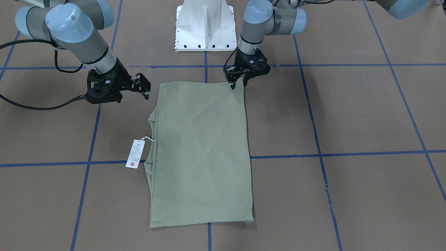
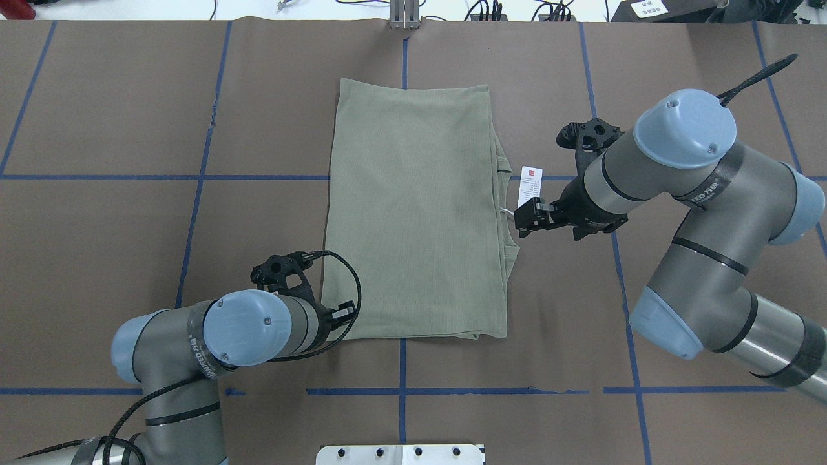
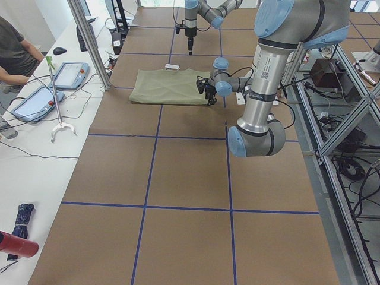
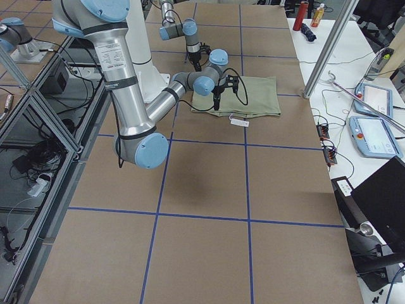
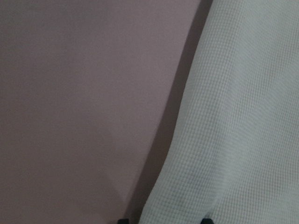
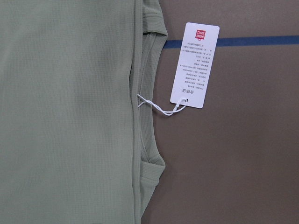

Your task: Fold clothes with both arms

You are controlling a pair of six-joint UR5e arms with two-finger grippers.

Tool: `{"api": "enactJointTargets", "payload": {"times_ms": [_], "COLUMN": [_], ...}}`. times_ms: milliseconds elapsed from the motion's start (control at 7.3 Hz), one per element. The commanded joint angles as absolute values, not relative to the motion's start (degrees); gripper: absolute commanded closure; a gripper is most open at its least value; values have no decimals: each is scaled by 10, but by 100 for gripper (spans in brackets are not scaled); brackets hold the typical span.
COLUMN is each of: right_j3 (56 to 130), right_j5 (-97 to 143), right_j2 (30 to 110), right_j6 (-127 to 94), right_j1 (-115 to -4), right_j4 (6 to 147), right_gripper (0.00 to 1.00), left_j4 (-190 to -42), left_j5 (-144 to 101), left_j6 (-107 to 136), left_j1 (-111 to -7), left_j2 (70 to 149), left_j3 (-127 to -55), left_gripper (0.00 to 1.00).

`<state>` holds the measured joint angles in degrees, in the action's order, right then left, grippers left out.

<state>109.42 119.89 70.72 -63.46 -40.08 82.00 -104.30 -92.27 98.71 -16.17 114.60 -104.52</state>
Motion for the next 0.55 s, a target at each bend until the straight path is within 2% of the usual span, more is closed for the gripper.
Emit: {"api": "enactJointTargets", "payload": {"times_ms": [0,274,411], "right_j3": [1094,1095,1096], "right_j5": [1199,1200,1201], "right_j2": [708,708,708], "right_j6": [-635,-635,-636], "right_j1": [-401,-401,-398], "right_j4": [820,820,820], "right_gripper": [0,0,0], "left_j4": [-1042,-1042,-1042], "left_j5": [-923,-921,-921], "left_j6": [987,988,988], "left_j1": [-162,-155,-154], "left_j2": [1146,1145,1146], "left_j3": [-1050,-1051,-1053], "left_gripper": [82,100,100]}}
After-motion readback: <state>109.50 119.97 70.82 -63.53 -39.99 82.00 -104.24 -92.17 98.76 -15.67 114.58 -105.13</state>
